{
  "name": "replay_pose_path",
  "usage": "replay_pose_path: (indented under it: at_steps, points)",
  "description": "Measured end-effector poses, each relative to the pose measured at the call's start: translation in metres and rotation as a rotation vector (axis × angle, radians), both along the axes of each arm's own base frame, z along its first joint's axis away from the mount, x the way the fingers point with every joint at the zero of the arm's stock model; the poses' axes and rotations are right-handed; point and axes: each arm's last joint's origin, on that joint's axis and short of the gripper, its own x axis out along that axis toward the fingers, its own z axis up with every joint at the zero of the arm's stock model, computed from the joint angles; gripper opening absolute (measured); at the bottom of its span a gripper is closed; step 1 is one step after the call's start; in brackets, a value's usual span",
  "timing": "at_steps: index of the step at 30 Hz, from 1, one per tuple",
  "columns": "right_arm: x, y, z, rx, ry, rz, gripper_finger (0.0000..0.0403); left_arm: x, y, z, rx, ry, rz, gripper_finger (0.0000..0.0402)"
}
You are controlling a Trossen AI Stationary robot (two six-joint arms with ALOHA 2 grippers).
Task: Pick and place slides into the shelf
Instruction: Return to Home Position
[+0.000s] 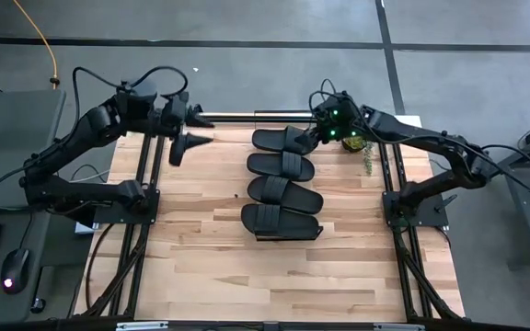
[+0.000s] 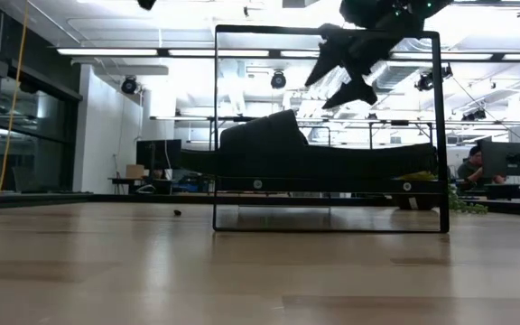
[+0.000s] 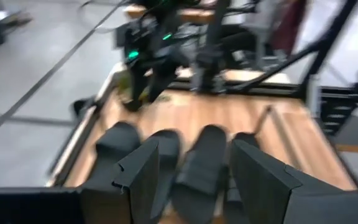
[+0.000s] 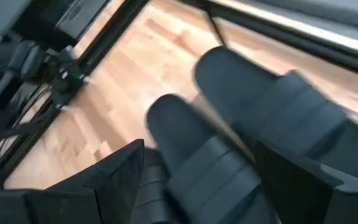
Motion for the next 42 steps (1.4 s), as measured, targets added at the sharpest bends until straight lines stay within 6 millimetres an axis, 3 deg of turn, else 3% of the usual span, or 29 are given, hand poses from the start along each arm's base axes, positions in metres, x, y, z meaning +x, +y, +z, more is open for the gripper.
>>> replay_pose_path:
  at_steps: [5, 12, 17, 21, 24, 28, 37, 42]
  points:
    - [0.019, 0.026, 0.004, -0.176, -0.036, 0.105, 0.0293, 0.012, -0.029, 0.003, 0.028, -0.007, -0.124, 0.0184]
    - [0.044, 0.072, 0.02, -0.401, -0.285, 0.404, 0.0293, 0.031, -0.069, -0.002, 0.117, -0.035, -0.158, 0.0184]
    - [0.043, 0.092, 0.03, -0.419, -0.358, 0.503, 0.0293, 0.038, -0.086, -0.05, 0.134, -0.142, -0.225, 0.0184]
    - [0.045, 0.108, 0.03, -0.432, -0.355, 0.542, 0.0293, 0.034, -0.086, -0.1, 0.131, -0.122, -0.145, 0.0184]
    - [0.046, 0.122, 0.031, -0.467, -0.362, 0.58, 0.0293, 0.023, -0.085, -0.121, 0.104, -0.101, -0.057, 0.0184]
    - [0.046, 0.136, 0.036, -0.502, -0.403, 0.614, 0.0293, 0.004, -0.088, -0.132, 0.086, -0.136, -0.072, 0.0184]
    - [0.017, 0.175, 0.057, -0.53, -0.489, 0.744, 0.0293, -0.04, -0.105, -0.133, 0.1, -0.296, -0.156, 0.0184]
    - [-0.027, 0.183, 0.049, -0.584, -0.632, 0.748, 0.0293, -0.055, -0.108, -0.133, 0.114, -0.308, -0.165, 0.0184]
